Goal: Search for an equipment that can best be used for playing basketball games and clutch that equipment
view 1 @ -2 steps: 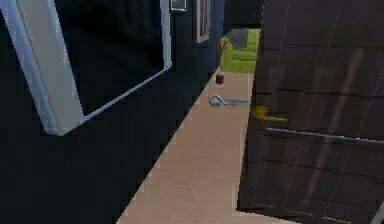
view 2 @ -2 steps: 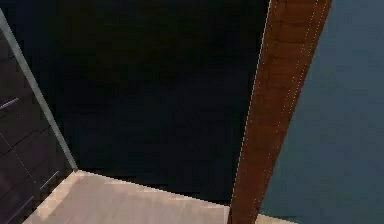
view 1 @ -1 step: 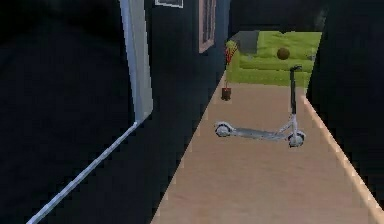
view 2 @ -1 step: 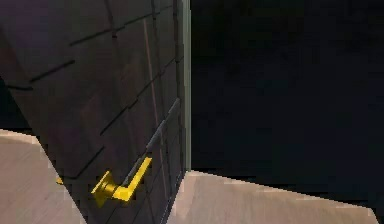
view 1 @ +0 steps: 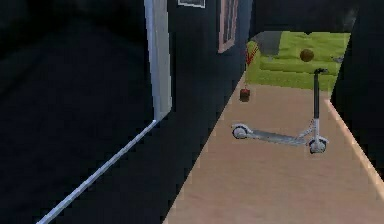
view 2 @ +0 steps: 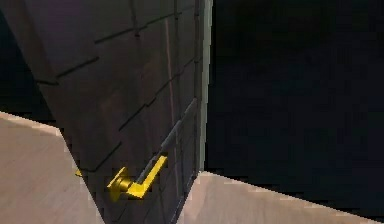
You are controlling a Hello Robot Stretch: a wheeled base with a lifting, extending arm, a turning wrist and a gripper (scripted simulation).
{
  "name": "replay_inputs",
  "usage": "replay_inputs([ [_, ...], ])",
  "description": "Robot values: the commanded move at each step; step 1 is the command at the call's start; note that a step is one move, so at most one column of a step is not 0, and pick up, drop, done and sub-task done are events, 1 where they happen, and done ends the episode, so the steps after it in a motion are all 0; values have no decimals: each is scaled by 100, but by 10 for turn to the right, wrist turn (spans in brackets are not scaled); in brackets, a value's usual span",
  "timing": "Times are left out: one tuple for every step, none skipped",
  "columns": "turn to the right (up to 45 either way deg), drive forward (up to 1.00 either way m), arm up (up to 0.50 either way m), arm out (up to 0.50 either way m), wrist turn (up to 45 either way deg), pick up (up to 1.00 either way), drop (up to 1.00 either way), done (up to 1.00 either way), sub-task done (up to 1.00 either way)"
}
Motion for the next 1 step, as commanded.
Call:
replay_inputs([
  [-30,0,0,0,0,0,0,0,0],
])
